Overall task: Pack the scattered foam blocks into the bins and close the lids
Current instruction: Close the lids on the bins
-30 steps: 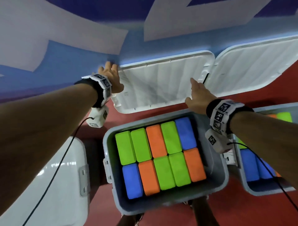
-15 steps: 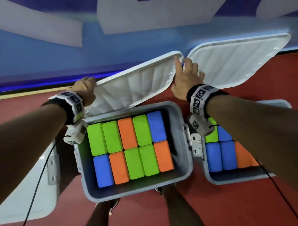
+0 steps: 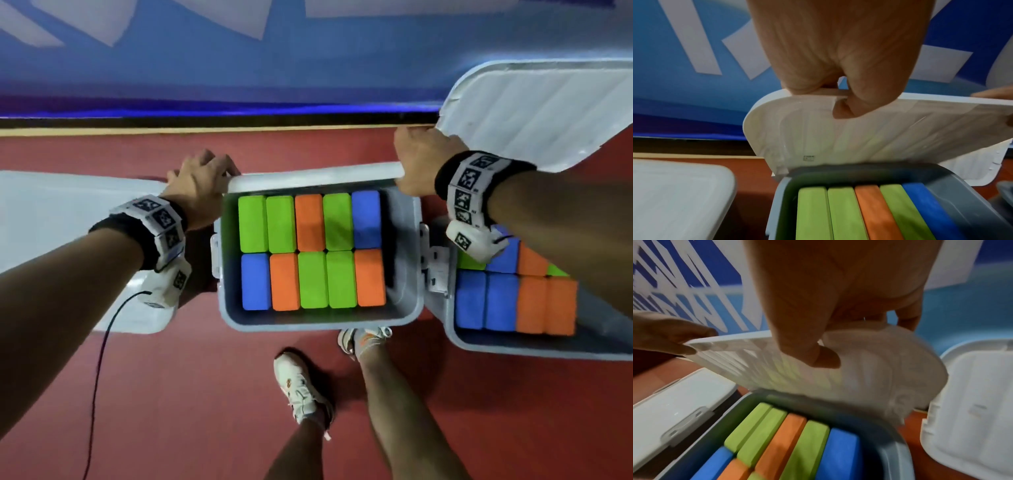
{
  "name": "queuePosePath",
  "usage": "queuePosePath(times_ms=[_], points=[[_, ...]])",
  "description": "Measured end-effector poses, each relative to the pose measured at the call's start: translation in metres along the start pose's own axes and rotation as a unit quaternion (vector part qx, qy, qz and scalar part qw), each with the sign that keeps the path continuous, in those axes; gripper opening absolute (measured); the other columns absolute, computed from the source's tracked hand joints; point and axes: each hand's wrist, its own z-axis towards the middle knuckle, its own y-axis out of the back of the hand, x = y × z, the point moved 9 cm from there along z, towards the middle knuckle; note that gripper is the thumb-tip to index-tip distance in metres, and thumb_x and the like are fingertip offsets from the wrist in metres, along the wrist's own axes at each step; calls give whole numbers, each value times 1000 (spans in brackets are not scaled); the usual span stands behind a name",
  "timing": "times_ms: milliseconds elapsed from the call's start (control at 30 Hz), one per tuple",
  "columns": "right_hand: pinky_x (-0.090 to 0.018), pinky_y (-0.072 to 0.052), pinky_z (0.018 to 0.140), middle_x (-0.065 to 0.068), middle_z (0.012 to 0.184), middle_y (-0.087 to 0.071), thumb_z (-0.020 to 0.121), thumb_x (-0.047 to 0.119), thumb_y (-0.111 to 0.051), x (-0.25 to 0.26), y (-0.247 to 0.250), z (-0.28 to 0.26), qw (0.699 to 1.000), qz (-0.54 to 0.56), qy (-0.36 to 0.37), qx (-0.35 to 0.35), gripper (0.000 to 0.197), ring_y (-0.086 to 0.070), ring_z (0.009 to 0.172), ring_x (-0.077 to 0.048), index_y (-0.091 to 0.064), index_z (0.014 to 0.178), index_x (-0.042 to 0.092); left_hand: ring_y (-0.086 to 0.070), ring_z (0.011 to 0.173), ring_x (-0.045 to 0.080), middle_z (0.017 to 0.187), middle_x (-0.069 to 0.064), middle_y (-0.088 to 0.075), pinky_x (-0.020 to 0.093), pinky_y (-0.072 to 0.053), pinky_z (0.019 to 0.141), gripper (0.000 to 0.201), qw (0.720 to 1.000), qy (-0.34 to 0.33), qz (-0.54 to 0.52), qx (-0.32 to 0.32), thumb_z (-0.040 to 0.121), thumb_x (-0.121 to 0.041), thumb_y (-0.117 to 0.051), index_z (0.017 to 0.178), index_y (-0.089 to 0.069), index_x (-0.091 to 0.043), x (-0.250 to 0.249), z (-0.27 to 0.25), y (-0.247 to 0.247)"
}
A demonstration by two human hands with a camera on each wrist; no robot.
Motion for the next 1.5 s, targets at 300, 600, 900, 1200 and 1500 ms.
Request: queuePosePath(times_ms=[300, 600, 900, 1200, 1500], points=[[-38, -40, 70, -8, 113, -54, 67, 42, -76, 56, -117, -128, 994, -81, 39, 55, 65, -59, 101, -32, -44, 117, 15, -55, 87, 26, 97, -1, -54, 36, -50, 75, 52, 982, -4, 89, 169, 53, -45, -75, 92, -46, -28, 21, -115, -105], [-36, -41, 56, -12, 79, -54, 73, 5, -64, 81, -218, -161, 981, -178, -8, -73, 19, -56, 67, -30, -53, 87, 10, -65, 96, 31, 116, 2, -60, 37, -54, 73, 63, 966, -57, 163, 192, 73, -33, -63, 131, -40, -20, 31, -168, -214], [-36, -48, 65, -14, 74, -59, 71, 3, -62, 83, -285, -144, 986, -164, 6, -17, 15, -58, 62, -26, -61, 86, 5, -65, 96, 32, 110, 8, -66, 37, -52, 79, 34, 958, -23, 134, 254, 96, -46, -45, 120, -54, -24, 27, -158, -299], [-36, -48, 81, -8, 115, -60, 89, 42, -56, 50, -271, -121, 981, 71, -25, 178, 30, -61, 97, -29, -50, 107, 19, -59, 106, 39, 119, 22, -59, 38, -48, 85, 53, 967, 239, -29, 81, 87, -47, -59, 116, -54, -3, 120, -67, -212], [-46, -33, 110, -26, 148, -35, 89, 65, -55, -59, -267, -43, 915, 230, -325, 70, 95, -39, 135, -41, -23, 145, -5, -48, 124, 46, 135, 33, -45, 46, -41, 99, 98, 906, 404, -110, 56, 84, -67, -57, 140, -29, 8, 167, -76, -244]])
